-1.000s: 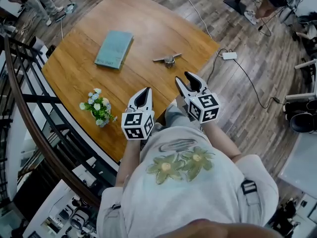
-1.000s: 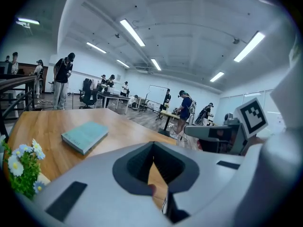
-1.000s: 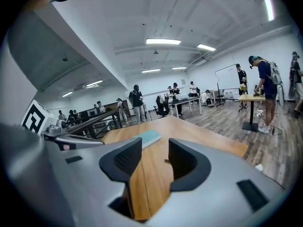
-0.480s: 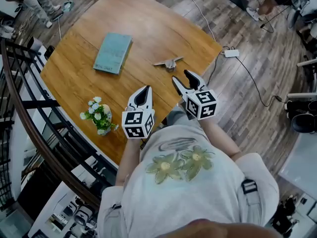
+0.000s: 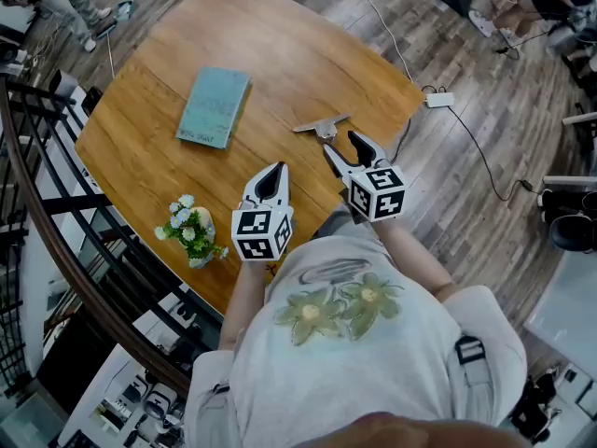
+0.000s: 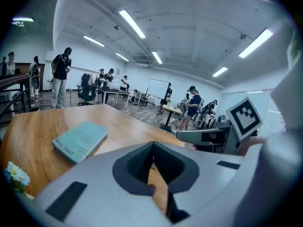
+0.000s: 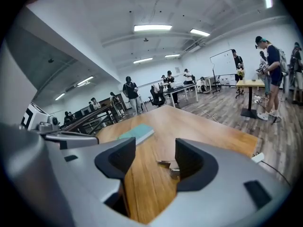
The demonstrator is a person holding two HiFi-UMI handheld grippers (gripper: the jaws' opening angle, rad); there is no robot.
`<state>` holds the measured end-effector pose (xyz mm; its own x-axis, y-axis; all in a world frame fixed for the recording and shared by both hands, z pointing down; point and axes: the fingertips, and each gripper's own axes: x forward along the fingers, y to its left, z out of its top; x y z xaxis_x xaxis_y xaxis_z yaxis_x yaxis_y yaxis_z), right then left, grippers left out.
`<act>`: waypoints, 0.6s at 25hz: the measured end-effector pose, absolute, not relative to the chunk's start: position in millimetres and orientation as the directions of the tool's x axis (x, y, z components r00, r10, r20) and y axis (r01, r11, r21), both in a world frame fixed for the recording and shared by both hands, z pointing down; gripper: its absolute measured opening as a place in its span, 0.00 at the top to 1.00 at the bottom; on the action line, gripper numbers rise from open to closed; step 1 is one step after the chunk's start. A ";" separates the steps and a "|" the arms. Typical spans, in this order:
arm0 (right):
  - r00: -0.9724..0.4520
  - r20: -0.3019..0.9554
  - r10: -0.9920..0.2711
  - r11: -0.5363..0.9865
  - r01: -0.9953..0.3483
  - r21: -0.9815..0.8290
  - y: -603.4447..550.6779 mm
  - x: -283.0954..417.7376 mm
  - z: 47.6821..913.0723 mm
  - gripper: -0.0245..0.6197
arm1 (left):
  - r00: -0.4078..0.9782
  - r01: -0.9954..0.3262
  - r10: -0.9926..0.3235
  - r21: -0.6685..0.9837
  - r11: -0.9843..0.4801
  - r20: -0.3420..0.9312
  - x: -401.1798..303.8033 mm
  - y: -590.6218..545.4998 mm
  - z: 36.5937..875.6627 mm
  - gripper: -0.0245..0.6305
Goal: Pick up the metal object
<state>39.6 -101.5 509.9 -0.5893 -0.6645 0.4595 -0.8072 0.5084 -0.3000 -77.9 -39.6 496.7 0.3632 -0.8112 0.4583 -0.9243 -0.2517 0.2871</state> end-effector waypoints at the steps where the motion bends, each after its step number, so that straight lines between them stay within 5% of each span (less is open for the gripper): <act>1: -0.588 0.466 -0.661 0.507 -0.808 -0.299 -104.0 38.2 513.1 0.58 | 0.364 -0.924 -0.809 0.288 -0.251 0.462 -78.7 -42.0 499.0 0.94; 15: -0.546 0.539 -0.641 0.447 -0.837 -0.316 -134.6 31.3 553.6 0.58 | 0.376 -0.918 -0.766 0.322 -0.230 0.522 -88.0 -59.8 530.8 0.94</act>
